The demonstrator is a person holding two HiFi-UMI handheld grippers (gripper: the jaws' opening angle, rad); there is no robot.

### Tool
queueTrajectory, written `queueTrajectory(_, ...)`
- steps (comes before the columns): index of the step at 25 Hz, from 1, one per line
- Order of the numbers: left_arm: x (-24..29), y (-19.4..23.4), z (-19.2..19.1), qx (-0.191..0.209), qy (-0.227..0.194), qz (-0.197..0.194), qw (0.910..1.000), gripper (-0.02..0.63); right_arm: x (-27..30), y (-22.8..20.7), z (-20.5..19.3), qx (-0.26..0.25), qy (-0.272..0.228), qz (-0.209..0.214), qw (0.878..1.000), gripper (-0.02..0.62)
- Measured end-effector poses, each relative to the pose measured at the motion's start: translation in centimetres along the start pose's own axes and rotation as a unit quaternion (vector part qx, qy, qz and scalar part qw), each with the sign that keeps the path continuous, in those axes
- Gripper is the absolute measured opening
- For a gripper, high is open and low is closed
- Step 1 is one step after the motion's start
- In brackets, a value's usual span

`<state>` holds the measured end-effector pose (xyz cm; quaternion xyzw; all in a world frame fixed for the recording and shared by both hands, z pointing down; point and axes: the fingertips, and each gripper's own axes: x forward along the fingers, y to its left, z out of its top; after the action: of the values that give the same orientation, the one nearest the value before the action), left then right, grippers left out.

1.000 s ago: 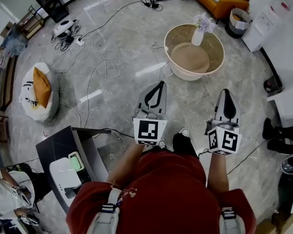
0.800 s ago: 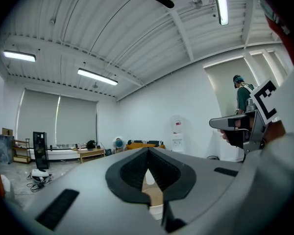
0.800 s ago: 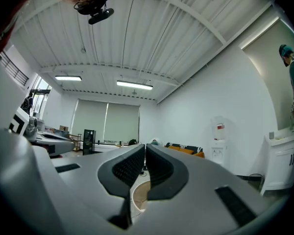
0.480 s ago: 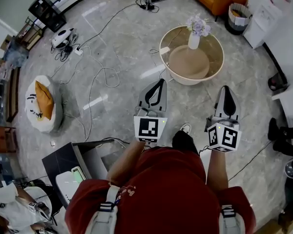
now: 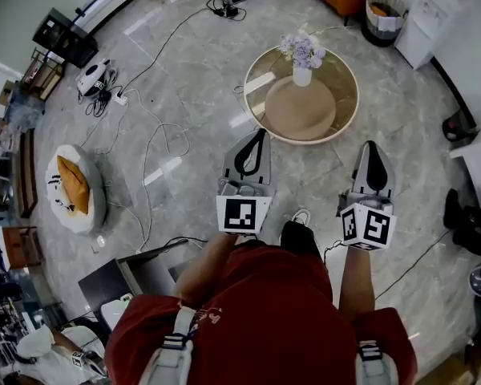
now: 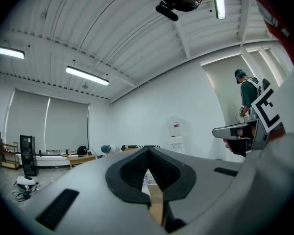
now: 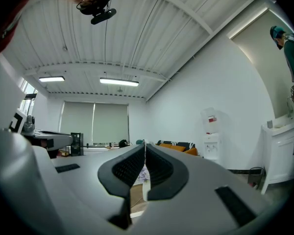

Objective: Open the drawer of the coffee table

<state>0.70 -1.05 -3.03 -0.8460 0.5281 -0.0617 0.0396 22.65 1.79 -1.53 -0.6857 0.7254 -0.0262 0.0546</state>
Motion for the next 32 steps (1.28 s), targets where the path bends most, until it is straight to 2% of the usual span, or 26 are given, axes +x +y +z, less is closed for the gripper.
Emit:
queueTrajectory(8, 4.5, -1.3, -2.2, -0.002, 0.017, -0.021, 0.9996, 0.014, 2.7, -2.9, -2.8, -0.006, 0.028, -0.007, 1.0, 0.023)
queueTrajectory(16, 6.1, 0.4, -4.6, 0.0, 0.031, -0.049, 0.9983, 0.014, 3.8, -1.0, -5.3, -0.013, 0.059, -0.022, 0.998, 0.023)
queueTrajectory(20, 6.6, 1.3, -7.6, 0.002, 0.042, -0.057, 0.9975, 0.014, 4.7, 0.5, -8.3, -0.015, 0.077, -0.017, 0.997, 0.023)
queueTrajectory(24, 6.1, 2.0, -12.8, 0.008, 0.058, -0.069, 0.9959, 0.014, 4.7, 2.7, -13.1, -0.03, 0.1, -0.007, 0.995, 0.023)
queueTrajectory(25, 6.3, 2.2, -13.8, 0.015, 0.039, -0.071, 0.9966, 0.014, 4.9, 3.0, -14.7, -0.034, 0.104, -0.006, 0.994, 0.023)
queueTrajectory(27, 7.4, 2.8, -15.4, 0.033, -0.029, -0.069, 0.9967, 0.014, 5.6, 3.6, -18.4, -0.035, 0.106, -0.003, 0.994, 0.023)
queueTrajectory(28, 7.7, 3.1, -17.1, 0.036, -0.045, -0.066, 0.9962, 0.014, 5.9, 4.0, -20.4, -0.034, 0.107, -0.002, 0.994, 0.023)
queueTrajectory(32, 5.4, 3.2, -27.2, 0.021, -0.045, -0.054, 0.9973, 0.014, 4.9, 6.6, -30.3, -0.042, 0.116, 0.017, 0.992, 0.023)
